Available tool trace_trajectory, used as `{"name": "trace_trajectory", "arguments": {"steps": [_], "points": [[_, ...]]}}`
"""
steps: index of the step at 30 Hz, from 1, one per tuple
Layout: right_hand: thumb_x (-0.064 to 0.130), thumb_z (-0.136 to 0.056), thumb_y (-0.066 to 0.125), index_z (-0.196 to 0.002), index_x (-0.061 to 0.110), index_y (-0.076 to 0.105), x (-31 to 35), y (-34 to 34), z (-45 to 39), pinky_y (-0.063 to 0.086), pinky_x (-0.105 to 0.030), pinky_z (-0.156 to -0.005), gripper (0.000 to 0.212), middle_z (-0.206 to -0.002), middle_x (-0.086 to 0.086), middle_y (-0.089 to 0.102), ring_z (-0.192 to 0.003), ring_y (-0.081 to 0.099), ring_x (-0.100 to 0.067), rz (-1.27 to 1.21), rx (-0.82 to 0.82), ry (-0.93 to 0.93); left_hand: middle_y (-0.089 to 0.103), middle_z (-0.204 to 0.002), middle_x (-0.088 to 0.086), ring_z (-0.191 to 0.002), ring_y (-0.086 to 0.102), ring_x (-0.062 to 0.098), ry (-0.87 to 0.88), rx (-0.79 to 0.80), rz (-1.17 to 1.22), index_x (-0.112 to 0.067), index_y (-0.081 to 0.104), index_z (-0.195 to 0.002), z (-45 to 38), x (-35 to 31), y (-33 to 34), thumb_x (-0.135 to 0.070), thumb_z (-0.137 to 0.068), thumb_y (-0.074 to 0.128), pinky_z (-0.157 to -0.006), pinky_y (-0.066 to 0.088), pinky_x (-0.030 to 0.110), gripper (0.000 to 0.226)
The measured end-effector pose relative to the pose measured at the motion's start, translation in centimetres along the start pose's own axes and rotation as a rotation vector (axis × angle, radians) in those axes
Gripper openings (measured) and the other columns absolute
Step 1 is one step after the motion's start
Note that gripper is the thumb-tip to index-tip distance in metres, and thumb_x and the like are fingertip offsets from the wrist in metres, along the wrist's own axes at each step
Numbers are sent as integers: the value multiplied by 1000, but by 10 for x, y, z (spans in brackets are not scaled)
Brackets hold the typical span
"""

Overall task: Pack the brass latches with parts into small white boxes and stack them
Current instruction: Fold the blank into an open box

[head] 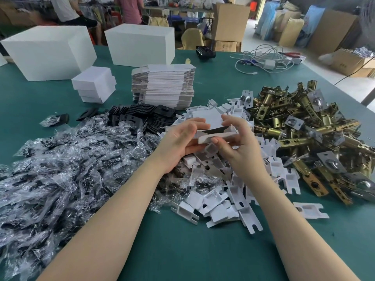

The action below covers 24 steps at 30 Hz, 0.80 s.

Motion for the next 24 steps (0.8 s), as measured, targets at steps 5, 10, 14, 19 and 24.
{"name": "trace_trajectory", "arguments": {"steps": [5, 10, 14, 19, 24], "points": [[18, -91, 67, -111, 32, 59, -4, -7, 1, 54, -31, -46, 25, -83, -1, 74, -61, 72, -15, -123, -60, 66, 64, -124, -19, -126, 58, 20, 54, -45, -67, -33, 78, -94, 0, -3, -6, -59, -60, 88, -91, 57, 46, 44], [27, -93, 65, -107, 30, 68, -15, -15, 1, 54, -48, -47, 14, -81, -7, 73, -58, 69, -31, -82, -138, 151, 66, -115, -23, -115, 63, 15, 74, -186, -188, -33, 78, -90, 3, -5, -13, -55, -73, 76, -83, 61, 46, 27], [29, -97, 60, -99, 34, 69, -16, -18, 1, 53, -47, -56, 11, -88, 21, 71, -62, 63, -24, -78, -187, 170, 67, -117, -22, -114, 59, -2, 133, -218, -325, -31, 74, -94, 4, -15, -13, -41, -90, 68, -91, 49, 19, 12], [28, -95, 62, -86, 34, 69, -18, -23, -1, 58, -45, -65, 14, -106, 23, 68, -80, 66, 6, -124, -246, 177, 62, -122, -25, -112, 57, -8, 167, -155, -411, -35, 69, -101, 4, -24, 2, -32, -99, 58, -83, 48, 12, 12], [27, -92, 67, -75, 33, 72, -22, -20, -1, 62, -37, -63, 19, -112, 14, 63, -91, 67, 0, -236, -244, 190, 60, -123, -27, -124, 53, -3, 186, -182, -411, -31, 70, -92, 4, -30, 2, -32, -97, 59, -100, 46, 24, 13]]}}
Point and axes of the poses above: each hand's wrist, its own z-axis away from the middle knuckle, its own y-axis out of the palm, x = y × z, the point moved 10 cm from there along -z, towards the middle knuckle
